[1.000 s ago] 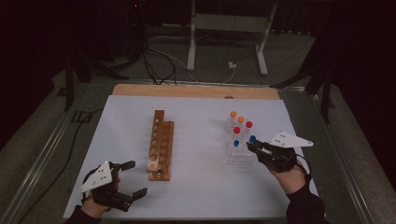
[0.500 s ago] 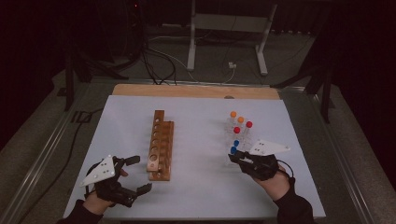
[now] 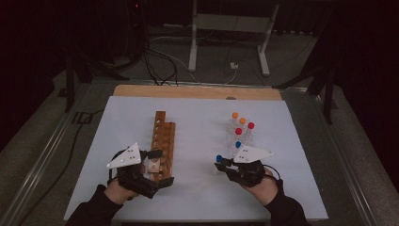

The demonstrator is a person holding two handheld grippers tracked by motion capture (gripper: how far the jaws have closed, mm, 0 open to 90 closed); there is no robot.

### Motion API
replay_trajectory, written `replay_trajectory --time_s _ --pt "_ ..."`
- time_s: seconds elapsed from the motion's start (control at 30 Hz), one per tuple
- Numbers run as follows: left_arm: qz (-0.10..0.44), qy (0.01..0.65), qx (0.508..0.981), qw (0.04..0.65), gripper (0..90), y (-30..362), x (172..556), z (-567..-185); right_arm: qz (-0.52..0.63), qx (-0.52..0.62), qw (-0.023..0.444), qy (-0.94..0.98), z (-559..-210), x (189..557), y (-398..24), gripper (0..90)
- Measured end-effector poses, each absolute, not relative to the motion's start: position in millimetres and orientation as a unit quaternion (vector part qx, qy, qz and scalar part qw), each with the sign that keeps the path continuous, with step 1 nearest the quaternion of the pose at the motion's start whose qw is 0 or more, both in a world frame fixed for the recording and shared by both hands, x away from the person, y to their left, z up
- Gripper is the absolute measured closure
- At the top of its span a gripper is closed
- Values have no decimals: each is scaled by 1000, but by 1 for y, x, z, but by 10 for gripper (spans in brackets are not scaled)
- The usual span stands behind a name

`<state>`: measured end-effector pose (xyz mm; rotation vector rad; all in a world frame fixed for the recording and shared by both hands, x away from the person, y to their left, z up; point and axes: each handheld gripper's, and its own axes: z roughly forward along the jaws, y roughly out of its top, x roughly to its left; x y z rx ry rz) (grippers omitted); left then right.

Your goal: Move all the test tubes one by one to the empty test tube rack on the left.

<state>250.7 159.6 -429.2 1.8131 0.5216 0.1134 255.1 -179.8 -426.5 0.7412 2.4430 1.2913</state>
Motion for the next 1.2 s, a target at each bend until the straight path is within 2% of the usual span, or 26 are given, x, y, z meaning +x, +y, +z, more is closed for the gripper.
replay_trajectory --time_s 0.43,0.73,0.83,0.87,1.2 --pt "43 190 779 596 88 118 262 -418 449 233 129 853 -426 252 -164 774" --pt "45 168 784 597 315 95 267 -417 450 223 121 856 -427 251 -156 773" --pt "45 157 787 595 361 86 267 -418 451 223 120 856 -427 251 -156 773" --pt "47 156 789 592 405 83 267 -418 451 224 119 856 -427 251 -156 773" --pt "68 144 808 567 643 64 269 -422 452 223 118 855 -426 251 -158 773"
